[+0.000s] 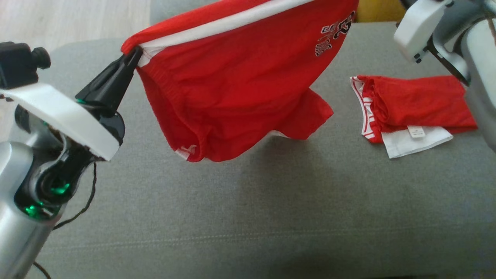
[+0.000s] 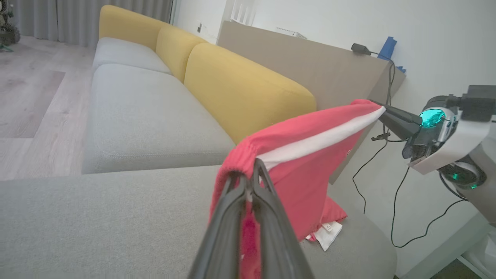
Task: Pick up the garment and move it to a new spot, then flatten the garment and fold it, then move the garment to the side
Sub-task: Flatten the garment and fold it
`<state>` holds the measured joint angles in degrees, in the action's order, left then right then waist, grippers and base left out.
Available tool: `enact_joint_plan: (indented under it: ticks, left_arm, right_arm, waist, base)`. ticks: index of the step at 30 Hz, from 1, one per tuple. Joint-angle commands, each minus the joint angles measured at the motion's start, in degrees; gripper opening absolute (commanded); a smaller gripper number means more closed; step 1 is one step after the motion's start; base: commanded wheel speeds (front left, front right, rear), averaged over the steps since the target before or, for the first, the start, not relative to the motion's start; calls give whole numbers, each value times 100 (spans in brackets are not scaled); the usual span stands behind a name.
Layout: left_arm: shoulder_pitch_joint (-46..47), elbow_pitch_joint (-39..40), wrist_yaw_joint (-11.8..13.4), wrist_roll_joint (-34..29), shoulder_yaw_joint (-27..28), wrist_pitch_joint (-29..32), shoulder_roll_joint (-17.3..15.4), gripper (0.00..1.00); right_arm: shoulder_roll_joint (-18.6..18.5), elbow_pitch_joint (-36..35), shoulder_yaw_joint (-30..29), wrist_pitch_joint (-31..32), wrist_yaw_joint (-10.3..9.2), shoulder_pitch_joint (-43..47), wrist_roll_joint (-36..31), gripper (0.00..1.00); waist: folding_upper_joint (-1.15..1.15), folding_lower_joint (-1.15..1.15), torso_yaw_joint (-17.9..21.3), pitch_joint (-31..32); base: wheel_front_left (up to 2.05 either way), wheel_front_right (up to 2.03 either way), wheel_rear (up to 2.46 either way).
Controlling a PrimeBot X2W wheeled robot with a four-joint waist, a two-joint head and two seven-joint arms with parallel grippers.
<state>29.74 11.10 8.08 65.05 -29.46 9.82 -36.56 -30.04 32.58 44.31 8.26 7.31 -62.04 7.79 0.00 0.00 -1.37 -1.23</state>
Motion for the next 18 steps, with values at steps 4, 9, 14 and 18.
enact_joint_plan:
  ticks: [4,9,14,18]
  left_arm:
    - [908,48,64,42,401,273,-252,0]
    - [1821,-371,54,-96,397,521,-161,0]
    - [3510,-1426,-67,-595,344,522,172,0]
    - [4823,-2491,-249,-1241,248,14,507,0]
  right_arm:
    - [-46,-425,-57,332,18,-323,156,0]
    - [-29,-358,22,529,18,-941,407,0]
    - [141,183,-126,425,18,-2206,485,0]
    - [421,876,-714,-94,18,-3218,17,0]
  waist:
    - [0,0,63,-558]
    - [0,0,60,-1198]
    - [0,0,-11,-2161]
    - [0,0,-134,-2687]
  base:
    - [0,0,0]
    - [0,0,0]
    - [0,0,0]
    - [0,0,0]
